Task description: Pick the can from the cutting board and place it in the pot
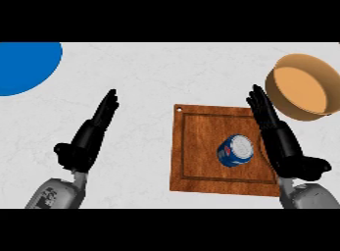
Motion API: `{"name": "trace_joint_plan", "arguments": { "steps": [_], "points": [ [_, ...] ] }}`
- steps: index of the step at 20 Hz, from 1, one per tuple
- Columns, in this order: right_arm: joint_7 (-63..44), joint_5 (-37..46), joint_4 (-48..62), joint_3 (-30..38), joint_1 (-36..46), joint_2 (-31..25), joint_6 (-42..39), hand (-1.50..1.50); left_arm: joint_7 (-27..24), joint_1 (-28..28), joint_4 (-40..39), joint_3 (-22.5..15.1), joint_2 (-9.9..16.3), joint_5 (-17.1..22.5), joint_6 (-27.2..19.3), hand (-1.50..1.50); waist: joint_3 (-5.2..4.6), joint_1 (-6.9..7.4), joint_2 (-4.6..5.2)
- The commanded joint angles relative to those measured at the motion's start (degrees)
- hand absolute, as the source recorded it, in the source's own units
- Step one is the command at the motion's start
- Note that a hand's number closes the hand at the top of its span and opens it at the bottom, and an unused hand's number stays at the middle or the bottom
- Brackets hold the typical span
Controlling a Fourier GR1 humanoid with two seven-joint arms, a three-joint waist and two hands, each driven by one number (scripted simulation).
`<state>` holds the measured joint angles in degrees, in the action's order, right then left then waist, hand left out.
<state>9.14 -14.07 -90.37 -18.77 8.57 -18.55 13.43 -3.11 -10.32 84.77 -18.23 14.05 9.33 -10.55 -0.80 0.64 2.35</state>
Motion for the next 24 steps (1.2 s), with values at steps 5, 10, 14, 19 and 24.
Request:
{"name": "trace_joint_plan", "arguments": {
  "steps": [5,10,14,19,24],
  "points": [
    [18.0,1.2,-14.6,12.8,1.9,-10.8,-4.2,1.50,-3.9,4.1,0.4,7.7,0.2,0.5,-6.6,0.00,0.84,-2.90,-3.84],
    [21.1,8.9,-9.2,21.8,-14.3,-8.7,12.3,-1.50,-5.7,8.6,2.4,7.2,-2.2,1.0,-8.0,0.00,0.87,-3.26,-2.90],
    [36.8,7.7,-19.9,18.1,-24.3,-3.9,7.0,-1.50,-5.3,10.1,4.9,6.5,-2.0,0.9,-6.8,0.00,0.86,-2.29,-2.79],
    [33.7,13.6,-32.5,16.8,-34.3,-5.3,6.9,-1.50,-4.1,12.0,8.9,7.4,-1.2,0.2,-6.5,0.00,0.78,-1.29,-2.56],
    [20.0,26.9,-35.0,15.0,-41.4,-12.3,9.0,-1.50,-5.4,11.8,7.0,7.6,-1.3,1.0,-5.3,0.00,0.57,-1.00,-2.36]
  ]
}}
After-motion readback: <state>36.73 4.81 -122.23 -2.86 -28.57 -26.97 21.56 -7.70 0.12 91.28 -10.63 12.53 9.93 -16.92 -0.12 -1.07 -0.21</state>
